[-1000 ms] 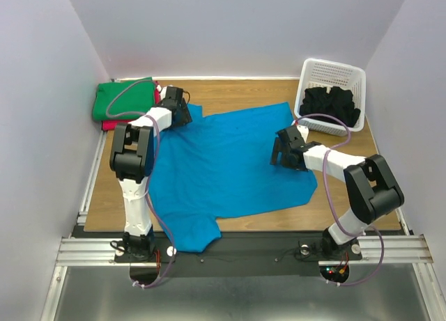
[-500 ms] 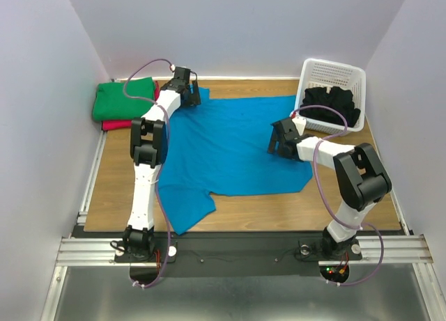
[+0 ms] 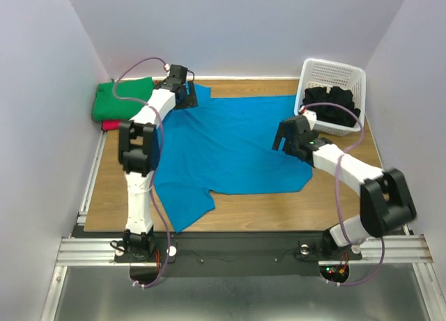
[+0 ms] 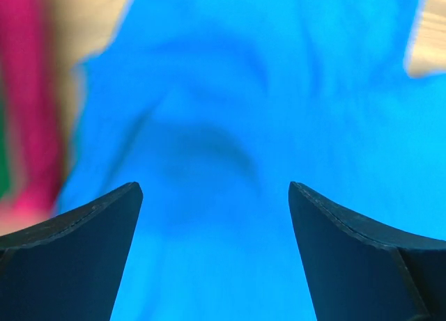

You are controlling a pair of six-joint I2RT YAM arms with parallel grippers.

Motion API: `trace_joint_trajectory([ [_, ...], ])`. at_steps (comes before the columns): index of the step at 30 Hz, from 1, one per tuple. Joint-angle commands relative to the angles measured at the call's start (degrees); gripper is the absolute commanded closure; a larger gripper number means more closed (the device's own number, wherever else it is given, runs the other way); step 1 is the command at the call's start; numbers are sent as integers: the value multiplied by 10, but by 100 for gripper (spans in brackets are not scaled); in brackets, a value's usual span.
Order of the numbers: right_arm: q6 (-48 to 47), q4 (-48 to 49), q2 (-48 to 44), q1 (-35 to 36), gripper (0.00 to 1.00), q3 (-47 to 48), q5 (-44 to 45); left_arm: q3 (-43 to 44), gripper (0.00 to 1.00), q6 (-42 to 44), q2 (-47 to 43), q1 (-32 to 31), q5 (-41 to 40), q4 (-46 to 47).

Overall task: Fold and stack the t-shirts
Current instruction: Flatten the tshirt out, then fold the tshirt

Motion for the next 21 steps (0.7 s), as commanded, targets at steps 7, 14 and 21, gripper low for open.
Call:
trace_joint_trajectory([
  [7, 19, 6, -210, -3, 0, -116, -66, -538, 1, -256, -606, -78, -96, -9],
  [14, 25, 5, -203, -3, 0, -120, -68, -744, 1, -386, -786, -111, -14, -99],
  [21, 25, 5, -188, -2, 0, -119, -61, -860, 1, -518, -881, -175, 55, -111],
])
